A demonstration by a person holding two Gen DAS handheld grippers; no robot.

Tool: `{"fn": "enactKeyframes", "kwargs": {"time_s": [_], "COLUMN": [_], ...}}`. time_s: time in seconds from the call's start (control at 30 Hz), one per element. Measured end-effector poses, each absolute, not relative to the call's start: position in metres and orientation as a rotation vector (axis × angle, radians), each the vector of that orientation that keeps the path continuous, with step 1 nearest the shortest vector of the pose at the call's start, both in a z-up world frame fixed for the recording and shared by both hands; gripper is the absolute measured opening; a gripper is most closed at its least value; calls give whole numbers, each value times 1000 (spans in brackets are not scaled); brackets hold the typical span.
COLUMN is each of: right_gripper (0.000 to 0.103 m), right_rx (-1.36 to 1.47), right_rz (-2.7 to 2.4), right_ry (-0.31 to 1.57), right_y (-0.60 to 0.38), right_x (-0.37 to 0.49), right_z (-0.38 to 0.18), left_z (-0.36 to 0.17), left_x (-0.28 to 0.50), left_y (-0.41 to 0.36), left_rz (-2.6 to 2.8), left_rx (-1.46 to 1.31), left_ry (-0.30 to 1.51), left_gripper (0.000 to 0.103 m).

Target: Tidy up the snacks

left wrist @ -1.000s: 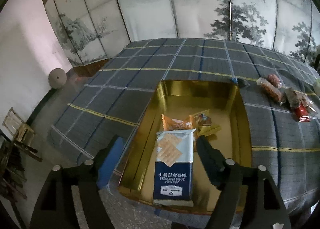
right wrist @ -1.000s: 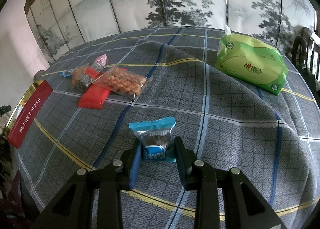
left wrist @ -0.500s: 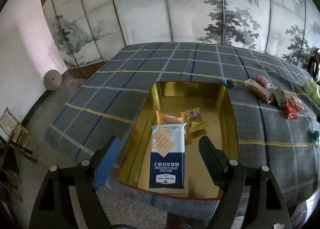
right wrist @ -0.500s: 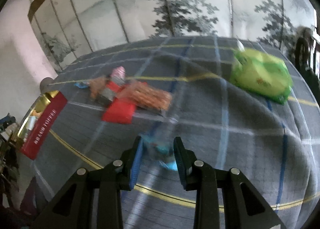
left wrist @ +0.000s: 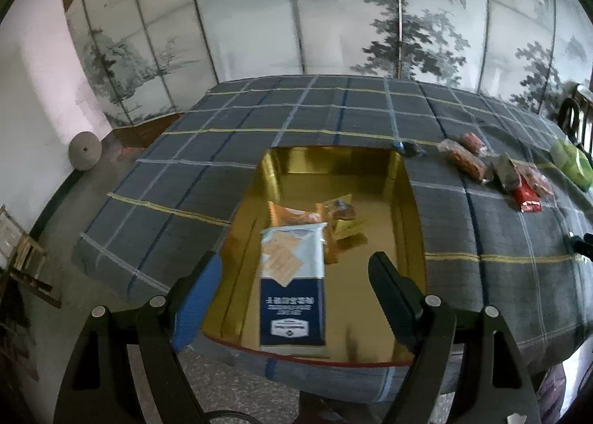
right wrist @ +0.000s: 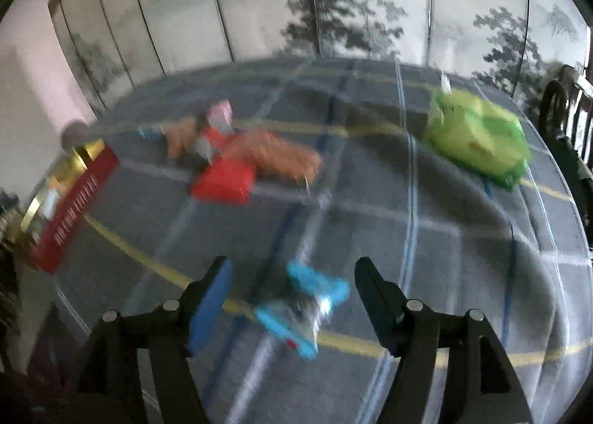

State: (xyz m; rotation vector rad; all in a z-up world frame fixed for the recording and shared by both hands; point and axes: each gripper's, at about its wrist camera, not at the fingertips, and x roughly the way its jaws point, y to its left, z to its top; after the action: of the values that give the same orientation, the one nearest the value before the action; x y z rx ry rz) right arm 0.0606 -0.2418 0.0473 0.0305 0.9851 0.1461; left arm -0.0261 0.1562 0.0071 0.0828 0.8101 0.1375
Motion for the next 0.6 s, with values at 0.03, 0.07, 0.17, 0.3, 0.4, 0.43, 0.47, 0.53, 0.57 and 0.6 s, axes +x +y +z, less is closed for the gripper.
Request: {"fn": "enactKeyframes", "kwargs": {"time_s": [0.03,0.07,0.17,0.3,0.4,0.43,0.47,0.53,0.57,0.6], "right_gripper": [70,70,40,40,40,39,40,39,39,40], "right_rx": [35,39,83,49,68,77,81,63,57,56], "right_rz": [146,137,98,126,166,189,218,278,314,362], "right_ry": [1001,1013,1033,996,961,947,932,907,896,885], "right_y": [-242,-244,-250,-237,-227,-220,-211,-187,-171,-154], "right_x": [60,60,65,61,62,65,68,76,81,88], "right_z": [42,36,25,33,49,57,65,79,86,93], "left_z": [7,7,9,9,8,8,8,6,6,5], "left_x": [-26,-27,-29,-29,-32,-33,-34,-36,-36,-37], "left_y": [153,152,149,156,162,164,166,170,172,174], "left_rz": [134,131,133,120,117,117,116,114,113,114], "left_rx": [92,98,113,68,40,34,27,14,10,10], "left_ry": [814,814,797,812,822,825,827,837,844,849], "left_gripper": [78,78,78,78,78,78,78,78,78,78]}}
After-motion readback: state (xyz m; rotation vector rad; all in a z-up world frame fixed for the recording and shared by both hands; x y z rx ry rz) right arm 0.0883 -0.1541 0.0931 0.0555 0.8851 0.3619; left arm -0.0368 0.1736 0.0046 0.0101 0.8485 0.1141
